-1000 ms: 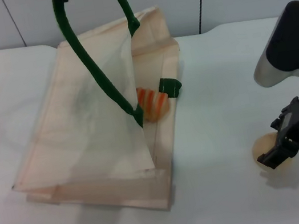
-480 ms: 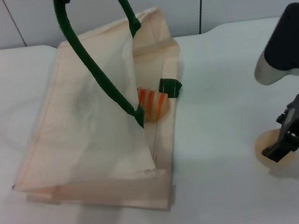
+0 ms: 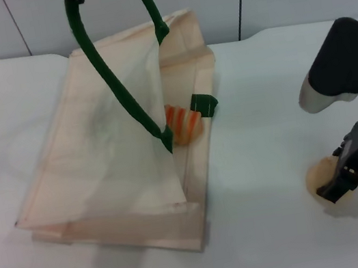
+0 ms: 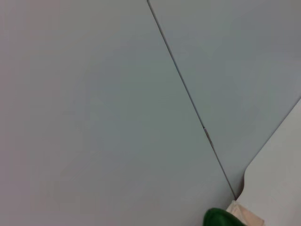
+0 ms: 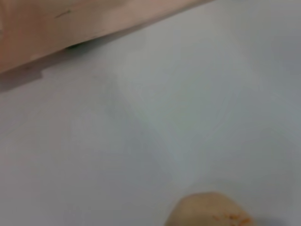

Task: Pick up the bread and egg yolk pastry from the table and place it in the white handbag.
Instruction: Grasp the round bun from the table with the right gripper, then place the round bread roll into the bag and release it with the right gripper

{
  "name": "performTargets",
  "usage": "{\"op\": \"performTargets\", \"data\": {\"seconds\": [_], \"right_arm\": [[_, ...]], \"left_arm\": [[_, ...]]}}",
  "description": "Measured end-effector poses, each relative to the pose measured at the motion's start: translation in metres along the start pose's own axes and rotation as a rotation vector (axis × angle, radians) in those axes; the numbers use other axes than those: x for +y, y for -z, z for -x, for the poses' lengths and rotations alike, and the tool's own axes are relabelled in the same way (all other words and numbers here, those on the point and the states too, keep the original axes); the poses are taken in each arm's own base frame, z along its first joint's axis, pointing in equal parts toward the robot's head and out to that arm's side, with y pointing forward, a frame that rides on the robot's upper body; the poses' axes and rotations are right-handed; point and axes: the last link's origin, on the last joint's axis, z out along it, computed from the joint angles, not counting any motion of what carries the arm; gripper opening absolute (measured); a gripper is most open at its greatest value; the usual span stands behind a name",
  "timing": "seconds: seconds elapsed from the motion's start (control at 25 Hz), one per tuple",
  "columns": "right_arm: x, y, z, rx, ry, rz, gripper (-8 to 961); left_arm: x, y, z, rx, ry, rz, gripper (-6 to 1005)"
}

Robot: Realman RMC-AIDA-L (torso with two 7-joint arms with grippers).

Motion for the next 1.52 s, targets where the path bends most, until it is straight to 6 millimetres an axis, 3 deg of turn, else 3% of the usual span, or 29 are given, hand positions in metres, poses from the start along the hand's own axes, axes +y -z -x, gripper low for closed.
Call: {"op": "performTargets", "data": {"seconds": [0.8, 0.96, 1.2, 1.52], "right_arm": [[0.004, 0.006, 0.013, -0.020, 0.044, -0.013, 709], [0.007, 0.019, 0.028, -0.073, 0.082, -0.037, 678], [0.022, 0.040, 0.067, -0.217, 0.171, -0.039, 623], [0.037, 0.038, 0.111, -0.367, 0.241, -0.019, 618]], "left_arm": [[0.000, -0.003, 0.003, -0.012, 0.000, 0.007, 145], [0.000, -0.003, 0.003, -0.012, 0.000, 0.008, 145], [0.001, -0.004, 0.000, -0.003, -0.002, 0.013, 145], [0.008, -0.008, -0.012, 0.022, -0.026, 0.036, 145]]}}
